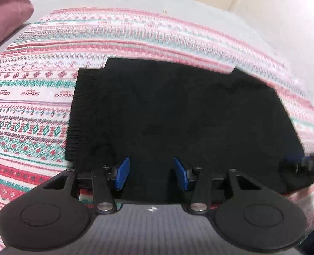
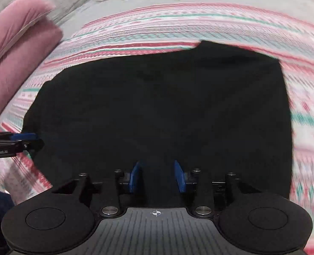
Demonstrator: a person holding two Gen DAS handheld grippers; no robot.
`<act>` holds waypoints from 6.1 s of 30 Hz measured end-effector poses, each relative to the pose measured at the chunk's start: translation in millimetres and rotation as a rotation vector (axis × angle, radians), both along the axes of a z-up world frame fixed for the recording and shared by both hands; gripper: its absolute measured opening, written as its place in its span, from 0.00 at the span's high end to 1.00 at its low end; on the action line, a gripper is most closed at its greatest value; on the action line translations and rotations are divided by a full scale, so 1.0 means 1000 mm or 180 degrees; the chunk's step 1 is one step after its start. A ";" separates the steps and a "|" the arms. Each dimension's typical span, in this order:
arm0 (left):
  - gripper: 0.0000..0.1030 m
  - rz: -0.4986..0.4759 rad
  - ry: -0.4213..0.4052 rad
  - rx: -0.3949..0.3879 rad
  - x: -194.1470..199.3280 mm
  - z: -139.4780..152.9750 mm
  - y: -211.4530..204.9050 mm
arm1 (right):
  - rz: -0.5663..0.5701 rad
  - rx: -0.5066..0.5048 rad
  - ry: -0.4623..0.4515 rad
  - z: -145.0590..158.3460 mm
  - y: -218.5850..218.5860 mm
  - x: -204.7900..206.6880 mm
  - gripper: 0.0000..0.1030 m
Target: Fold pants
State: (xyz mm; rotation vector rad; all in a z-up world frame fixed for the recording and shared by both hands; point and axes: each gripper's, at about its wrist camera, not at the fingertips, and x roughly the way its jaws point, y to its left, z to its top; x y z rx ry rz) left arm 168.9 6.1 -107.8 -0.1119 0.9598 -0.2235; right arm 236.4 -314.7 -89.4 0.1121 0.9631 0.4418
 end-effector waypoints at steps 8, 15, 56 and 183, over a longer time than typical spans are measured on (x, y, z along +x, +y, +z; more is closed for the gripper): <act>0.25 -0.0462 -0.0300 0.0306 -0.006 0.001 -0.080 | -0.0081 -0.0783 -0.0311 -0.008 0.025 -0.064 0.64; 0.21 -0.0817 -0.0119 0.0493 -0.034 -0.019 -0.108 | 0.0129 -0.0734 -0.0281 -0.014 0.000 -0.077 0.63; 0.19 -0.0487 -0.0278 -0.0172 0.031 -0.038 -0.173 | -0.1566 0.1633 0.0077 -0.052 -0.145 -0.078 0.76; 0.22 0.0589 0.0215 -0.0625 0.090 -0.037 0.093 | -0.0127 0.0699 -0.0062 -0.016 0.118 0.022 0.54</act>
